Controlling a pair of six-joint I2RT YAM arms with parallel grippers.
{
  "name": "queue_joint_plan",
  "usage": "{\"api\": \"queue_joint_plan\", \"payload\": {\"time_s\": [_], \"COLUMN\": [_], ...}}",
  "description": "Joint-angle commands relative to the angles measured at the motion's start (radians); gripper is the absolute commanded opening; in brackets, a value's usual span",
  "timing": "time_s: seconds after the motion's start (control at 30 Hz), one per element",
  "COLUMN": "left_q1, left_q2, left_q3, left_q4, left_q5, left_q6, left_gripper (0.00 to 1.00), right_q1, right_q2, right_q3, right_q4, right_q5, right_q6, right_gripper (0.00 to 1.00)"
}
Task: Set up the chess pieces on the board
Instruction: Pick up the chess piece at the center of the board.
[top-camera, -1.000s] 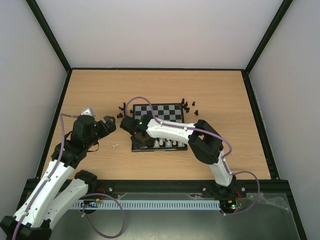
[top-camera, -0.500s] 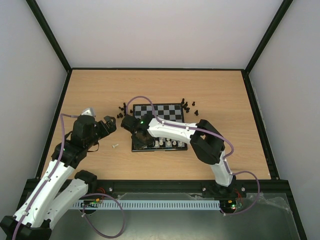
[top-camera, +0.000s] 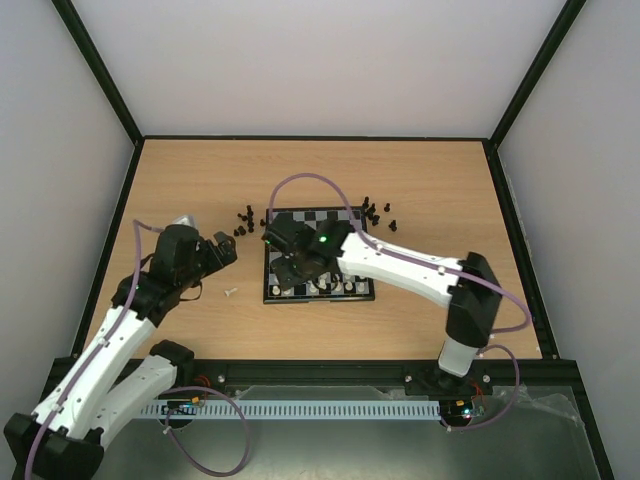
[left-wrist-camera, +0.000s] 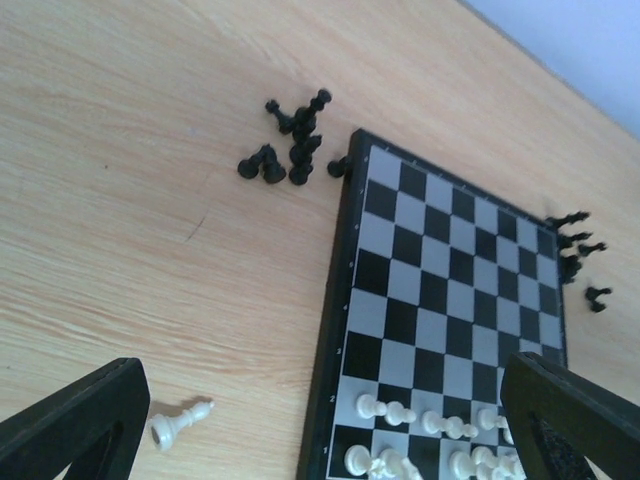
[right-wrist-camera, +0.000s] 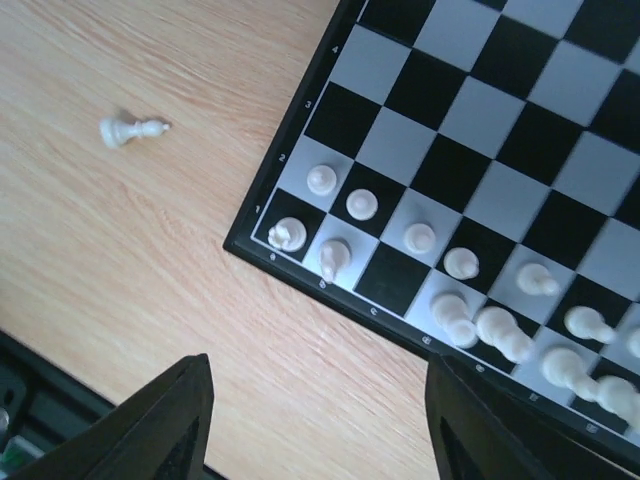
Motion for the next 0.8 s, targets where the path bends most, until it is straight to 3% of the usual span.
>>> {"api": "queue_joint_plan", "payload": {"time_s": [0.0, 0.17, 0.4, 0.57, 0.77], "left_q1": [0.005, 0.005, 0.005, 0.005, -0.008], "left_q2": [0.081, 0.179, 0.312, 0.376, 0.399], "left_q3": [0.046, 0.074, 0.109, 0.003, -0.060], "left_q4": [-0.061, -0.151, -0.252, -0.194, -0.097], "left_q5": [0.045, 0.083, 0.104, 0.145, 0.158], "left_q6": [0.035, 0.079, 0.105, 0.064, 0.003], "left_gripper": [0.99, 0.99, 0.99, 0.99, 0.91], "right_q1": [-0.021, -0.089, -0.128, -0.132, -0.133], "right_q2": [-0.150, -0.330, -0.458, -0.512, -0.549], "right_q3": [-0.097, -0.247, -0.394, -0.455, -0.489], "right_q4": [0.000, 0.072, 0.133, 0.161, 0.171], "right_q5": [0.007, -0.064, -0.147, -0.184, -0.210], "right_q6": [-0.012, -0.039, -0.075, -0.090, -0.103], "right_gripper": [0.62, 0.74, 0.75, 0.74, 0.74]}}
